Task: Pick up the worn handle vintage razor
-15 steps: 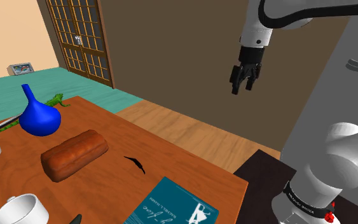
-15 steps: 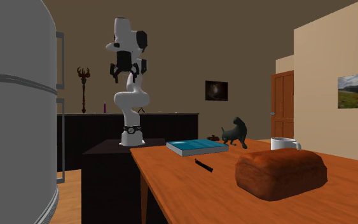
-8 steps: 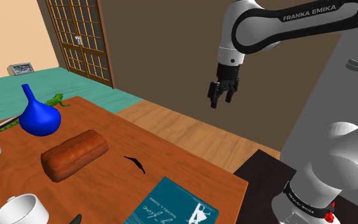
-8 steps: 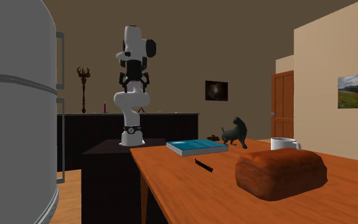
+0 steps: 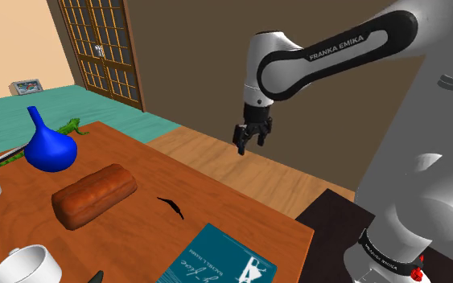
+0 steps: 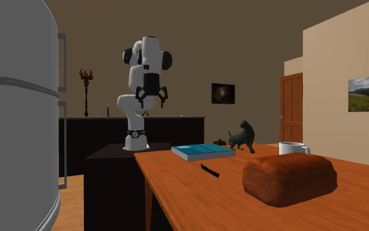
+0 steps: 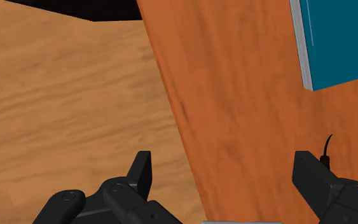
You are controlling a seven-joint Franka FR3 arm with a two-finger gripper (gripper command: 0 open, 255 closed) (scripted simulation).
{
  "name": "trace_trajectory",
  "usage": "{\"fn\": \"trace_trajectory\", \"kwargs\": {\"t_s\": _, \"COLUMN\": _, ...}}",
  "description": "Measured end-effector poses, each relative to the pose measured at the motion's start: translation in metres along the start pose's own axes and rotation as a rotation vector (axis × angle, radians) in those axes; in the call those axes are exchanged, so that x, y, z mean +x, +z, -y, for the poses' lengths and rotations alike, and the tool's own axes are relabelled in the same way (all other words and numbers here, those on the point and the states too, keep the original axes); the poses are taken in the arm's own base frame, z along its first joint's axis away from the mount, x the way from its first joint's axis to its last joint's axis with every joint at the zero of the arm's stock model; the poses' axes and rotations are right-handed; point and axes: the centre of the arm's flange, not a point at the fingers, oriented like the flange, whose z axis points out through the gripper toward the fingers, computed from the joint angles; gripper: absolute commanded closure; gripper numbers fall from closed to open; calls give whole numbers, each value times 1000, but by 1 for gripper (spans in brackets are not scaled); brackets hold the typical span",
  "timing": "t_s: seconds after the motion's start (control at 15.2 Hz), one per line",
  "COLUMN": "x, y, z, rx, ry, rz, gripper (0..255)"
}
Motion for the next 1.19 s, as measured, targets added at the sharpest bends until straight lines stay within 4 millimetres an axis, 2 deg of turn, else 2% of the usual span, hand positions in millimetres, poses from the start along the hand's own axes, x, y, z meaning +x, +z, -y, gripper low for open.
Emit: {"fn": "trace_trajectory", "kwargs": {"t_s": 1.19, "x": 105, "y": 147, "z": 152, "rx": -20, "ry": -65, "rz": -45, "gripper": 0}}
